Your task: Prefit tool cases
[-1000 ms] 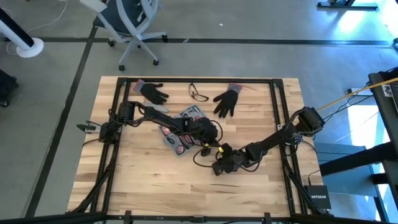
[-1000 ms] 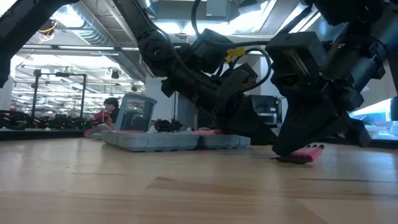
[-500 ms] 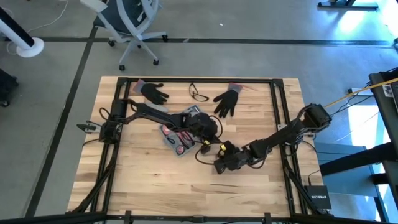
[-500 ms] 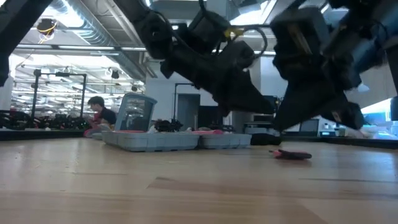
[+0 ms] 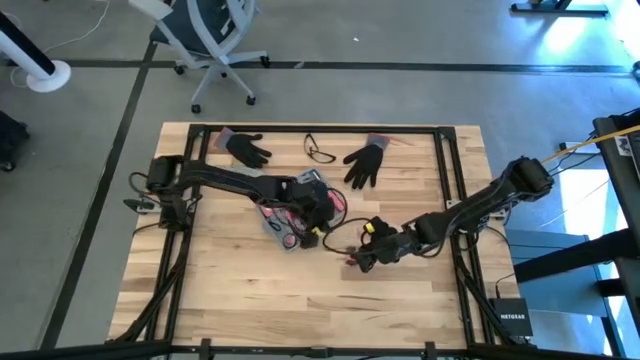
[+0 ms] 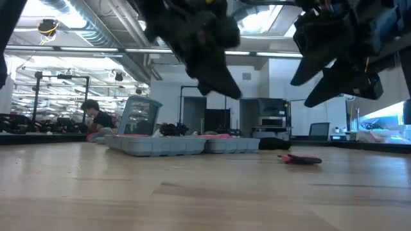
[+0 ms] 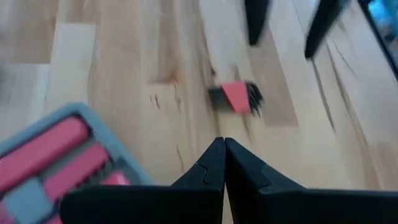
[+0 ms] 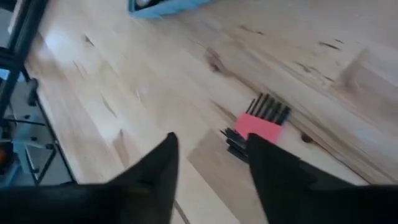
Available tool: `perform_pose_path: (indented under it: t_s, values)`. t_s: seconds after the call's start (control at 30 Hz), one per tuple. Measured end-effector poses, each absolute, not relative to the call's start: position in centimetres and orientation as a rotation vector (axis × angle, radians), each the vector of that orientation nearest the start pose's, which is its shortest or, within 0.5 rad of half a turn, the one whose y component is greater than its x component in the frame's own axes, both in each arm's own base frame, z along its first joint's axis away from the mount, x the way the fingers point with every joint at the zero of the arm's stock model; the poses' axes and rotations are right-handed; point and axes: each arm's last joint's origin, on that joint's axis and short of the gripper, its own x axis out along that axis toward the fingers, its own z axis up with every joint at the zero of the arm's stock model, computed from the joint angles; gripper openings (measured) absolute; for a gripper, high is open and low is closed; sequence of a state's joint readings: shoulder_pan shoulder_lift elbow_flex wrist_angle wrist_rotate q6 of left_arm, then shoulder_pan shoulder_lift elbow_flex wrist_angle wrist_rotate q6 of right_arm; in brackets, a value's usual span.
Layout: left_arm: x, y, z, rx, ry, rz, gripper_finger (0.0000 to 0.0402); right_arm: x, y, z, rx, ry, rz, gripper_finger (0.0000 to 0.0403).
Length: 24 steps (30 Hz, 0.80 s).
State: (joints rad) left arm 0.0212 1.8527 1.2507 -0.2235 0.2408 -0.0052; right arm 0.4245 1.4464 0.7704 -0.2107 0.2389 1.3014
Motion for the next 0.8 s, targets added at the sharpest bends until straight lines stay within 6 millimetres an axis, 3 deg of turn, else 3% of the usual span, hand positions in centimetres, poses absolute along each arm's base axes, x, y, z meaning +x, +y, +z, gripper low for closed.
perform_pose_path:
  t_s: [0.2,0.47,0.63,0.8]
  values:
    - [36.7,-1.7,23.8,-0.029,0.835,-0.19,0.0,26.4,10.1,19.4,0.87,0.795,-0.351,0.0266]
    - [33.2,-1.6,29.2,-0.12,0.74,0.032,0.0,26.1,7.6,20.3,0.625,1.006,-0.436,0.0269]
    - [31.8,-1.2,28.9,-0.097,0.853,0.147,0.0,26.1,6.5,19.5,0.73,1.09,-0.475,0.0265]
    - [31.3,-0.7,27.9,-0.033,0.97,0.165,0.0,27.3,6.9,18.3,0.86,1.063,-0.514,0.0264]
